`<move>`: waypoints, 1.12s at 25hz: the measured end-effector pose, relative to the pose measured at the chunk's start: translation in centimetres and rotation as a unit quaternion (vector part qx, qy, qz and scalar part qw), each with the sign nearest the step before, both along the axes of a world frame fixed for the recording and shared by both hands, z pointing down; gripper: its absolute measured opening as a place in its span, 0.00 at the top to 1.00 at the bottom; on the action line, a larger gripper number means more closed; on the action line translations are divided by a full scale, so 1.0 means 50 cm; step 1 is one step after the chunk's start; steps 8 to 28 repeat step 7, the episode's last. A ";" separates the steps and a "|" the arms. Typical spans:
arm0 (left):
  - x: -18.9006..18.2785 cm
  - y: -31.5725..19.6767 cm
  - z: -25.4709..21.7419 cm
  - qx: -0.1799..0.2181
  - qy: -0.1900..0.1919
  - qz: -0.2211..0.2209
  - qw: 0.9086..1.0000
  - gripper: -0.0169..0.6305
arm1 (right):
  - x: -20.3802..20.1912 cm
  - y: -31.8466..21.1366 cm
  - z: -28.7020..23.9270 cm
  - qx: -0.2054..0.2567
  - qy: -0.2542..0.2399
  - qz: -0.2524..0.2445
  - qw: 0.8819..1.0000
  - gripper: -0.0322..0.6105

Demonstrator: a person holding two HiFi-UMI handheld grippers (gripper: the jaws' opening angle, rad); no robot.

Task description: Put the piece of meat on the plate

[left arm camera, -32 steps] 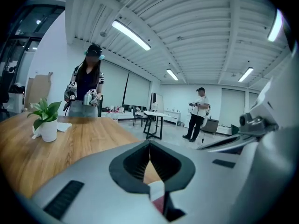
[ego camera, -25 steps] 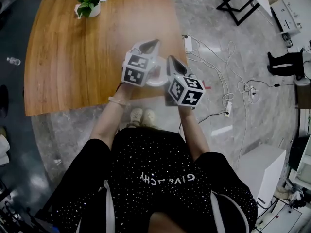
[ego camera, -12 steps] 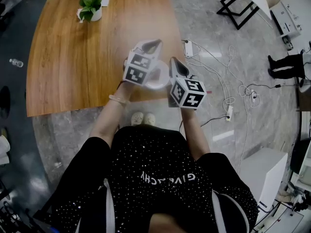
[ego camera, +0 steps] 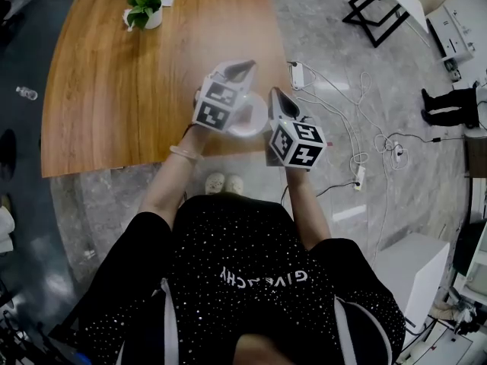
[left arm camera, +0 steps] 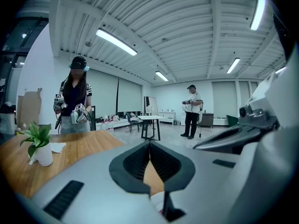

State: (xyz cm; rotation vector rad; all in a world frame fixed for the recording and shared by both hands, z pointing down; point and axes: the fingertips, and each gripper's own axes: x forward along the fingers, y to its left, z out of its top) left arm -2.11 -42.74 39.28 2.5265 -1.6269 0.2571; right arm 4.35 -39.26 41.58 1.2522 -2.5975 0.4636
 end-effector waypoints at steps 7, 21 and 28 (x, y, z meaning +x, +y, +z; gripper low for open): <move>-0.006 0.012 0.018 -0.007 0.006 -0.009 1.000 0.96 | 0.006 0.004 0.006 -0.002 -0.001 0.001 1.000 0.93; -0.006 0.012 0.018 -0.007 0.006 -0.009 1.000 0.96 | 0.006 0.004 0.006 -0.002 -0.001 0.001 1.000 0.93; -0.006 0.012 0.018 -0.007 0.006 -0.009 1.000 0.96 | 0.006 0.004 0.006 -0.002 -0.001 0.001 1.000 0.93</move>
